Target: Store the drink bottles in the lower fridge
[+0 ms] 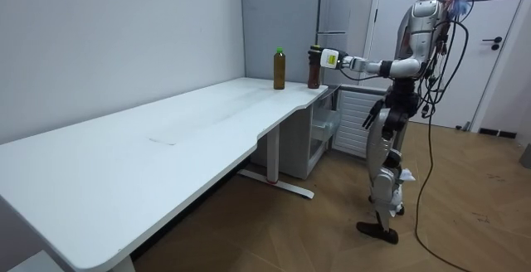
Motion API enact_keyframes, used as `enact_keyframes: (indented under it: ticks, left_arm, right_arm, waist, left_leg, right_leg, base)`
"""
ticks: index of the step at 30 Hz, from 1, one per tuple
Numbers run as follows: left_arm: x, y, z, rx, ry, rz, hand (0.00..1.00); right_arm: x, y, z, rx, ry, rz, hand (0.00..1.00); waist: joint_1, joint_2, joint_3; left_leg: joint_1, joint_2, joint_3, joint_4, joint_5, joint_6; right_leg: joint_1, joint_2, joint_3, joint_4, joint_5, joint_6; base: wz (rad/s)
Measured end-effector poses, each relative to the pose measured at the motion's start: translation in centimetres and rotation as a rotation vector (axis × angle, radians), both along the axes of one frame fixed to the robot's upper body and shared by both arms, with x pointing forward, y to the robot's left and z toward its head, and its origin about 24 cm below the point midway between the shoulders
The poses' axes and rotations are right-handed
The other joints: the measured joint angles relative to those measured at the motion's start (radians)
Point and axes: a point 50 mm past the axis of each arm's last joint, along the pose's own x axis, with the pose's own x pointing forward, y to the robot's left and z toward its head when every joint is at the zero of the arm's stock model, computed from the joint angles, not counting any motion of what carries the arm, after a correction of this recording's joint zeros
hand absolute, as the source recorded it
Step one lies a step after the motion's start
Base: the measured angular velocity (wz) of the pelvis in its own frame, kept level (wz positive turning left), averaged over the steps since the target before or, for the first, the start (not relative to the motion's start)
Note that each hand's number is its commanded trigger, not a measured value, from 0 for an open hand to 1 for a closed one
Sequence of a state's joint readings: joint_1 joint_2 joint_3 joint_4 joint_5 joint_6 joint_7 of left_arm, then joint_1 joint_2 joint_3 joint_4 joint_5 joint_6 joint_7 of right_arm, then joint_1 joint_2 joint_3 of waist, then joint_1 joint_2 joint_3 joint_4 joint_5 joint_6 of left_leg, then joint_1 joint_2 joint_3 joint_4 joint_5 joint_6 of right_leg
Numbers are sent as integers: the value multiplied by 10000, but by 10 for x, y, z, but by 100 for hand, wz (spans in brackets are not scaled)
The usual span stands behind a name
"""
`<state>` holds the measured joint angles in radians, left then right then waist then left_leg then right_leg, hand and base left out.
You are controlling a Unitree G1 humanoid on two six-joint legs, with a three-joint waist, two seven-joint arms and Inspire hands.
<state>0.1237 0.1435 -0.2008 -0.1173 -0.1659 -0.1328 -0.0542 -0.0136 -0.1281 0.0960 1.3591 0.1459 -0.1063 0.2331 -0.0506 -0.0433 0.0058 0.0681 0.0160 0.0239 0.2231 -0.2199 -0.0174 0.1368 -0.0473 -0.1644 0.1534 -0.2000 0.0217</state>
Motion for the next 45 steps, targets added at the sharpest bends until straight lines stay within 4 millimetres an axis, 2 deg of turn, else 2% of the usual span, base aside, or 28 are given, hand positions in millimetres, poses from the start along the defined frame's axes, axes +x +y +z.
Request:
enact_keyframes:
  ticks: [14, 22, 30, 35, 45]
  left_arm:
    - [6, 7, 2, -915, 296, 188, 0]
    - [10, 11, 5, -957, 258, 398, 0]
    - [13, 12, 8, -1133, 159, 671, 0]
    - [13, 15, 8, -1377, 173, 877, 0]
    - [14, 19, 9, -1317, 165, 1009, 0]
  right_arm:
    - [2, 1, 0, 45, 170, -97, 0]
    - [5, 0, 1, 86, -41, -86, 0]
    - [5, 0, 1, 83, -99, -65, 0]
    - [6, 0, 1, 125, -223, -200, 0]
    - [4, -1, 2, 115, -319, -359, 0]
  waist:
    - [-72, 6, 11]
    - [-321, 111, 70]
    - [-388, 114, 70]
    - [-572, 132, 80]
    - [-574, 203, 98]
  left_leg:
    - [-58, 52, 174, -11, 0, -2]
    - [-24, 53, 204, -15, 0, -2]
    - [10, 54, 204, -16, 1, -2]
    - [91, 57, 252, -56, 1, -2]
    - [287, 72, 409, -149, 1, -2]
  right_leg:
    - [-147, 49, 253, -28, 10, -19]
    - [-126, 53, 264, -14, 12, -21]
    - [-85, 54, 264, -19, 12, -21]
    - [-35, 53, 298, -19, 12, -21]
    - [60, 58, 408, -17, 13, -21]
  base:
    - [-4]
    - [0]
    - [0]
    - [-2]
    - [-3]
